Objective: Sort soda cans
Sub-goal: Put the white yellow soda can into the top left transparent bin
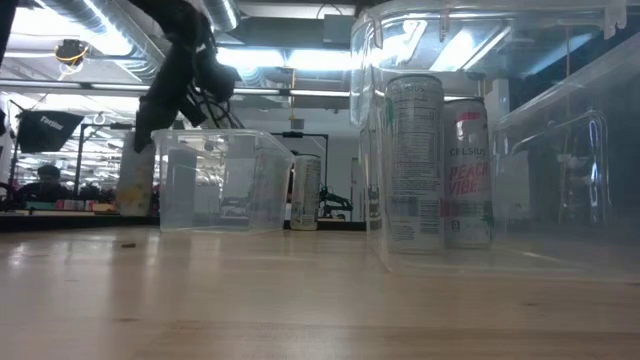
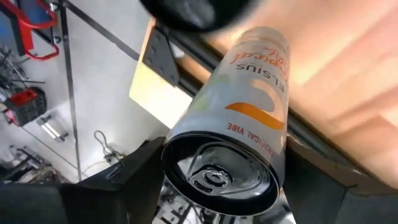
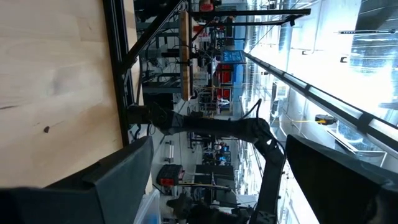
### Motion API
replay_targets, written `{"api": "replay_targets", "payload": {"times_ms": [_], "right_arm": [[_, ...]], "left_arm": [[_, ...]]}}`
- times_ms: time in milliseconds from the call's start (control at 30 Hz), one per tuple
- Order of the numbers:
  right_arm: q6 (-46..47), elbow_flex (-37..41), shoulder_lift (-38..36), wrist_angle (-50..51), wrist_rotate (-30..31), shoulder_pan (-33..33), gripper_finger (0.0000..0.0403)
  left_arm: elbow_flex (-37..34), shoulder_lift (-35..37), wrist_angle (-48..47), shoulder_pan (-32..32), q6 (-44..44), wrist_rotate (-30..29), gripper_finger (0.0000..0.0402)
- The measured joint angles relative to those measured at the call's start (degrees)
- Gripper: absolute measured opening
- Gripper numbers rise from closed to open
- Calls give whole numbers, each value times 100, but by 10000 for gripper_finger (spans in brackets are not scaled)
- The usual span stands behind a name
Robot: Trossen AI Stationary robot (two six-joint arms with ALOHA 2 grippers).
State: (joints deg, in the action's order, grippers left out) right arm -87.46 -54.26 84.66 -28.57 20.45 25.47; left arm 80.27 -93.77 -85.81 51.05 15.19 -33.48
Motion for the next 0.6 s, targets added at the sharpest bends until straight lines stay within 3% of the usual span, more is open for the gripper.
{"api": "replay_targets", "payload": {"times_ms": [200, 600], "right_arm": [[-101, 0, 0, -5, -2, 0, 365], [-149, 0, 0, -8, 7, 0, 365]], "left_arm": [[2, 356, -436, -447, -477, -17, 264], [187, 1192, -416, -1256, -318, -60, 263]]}}
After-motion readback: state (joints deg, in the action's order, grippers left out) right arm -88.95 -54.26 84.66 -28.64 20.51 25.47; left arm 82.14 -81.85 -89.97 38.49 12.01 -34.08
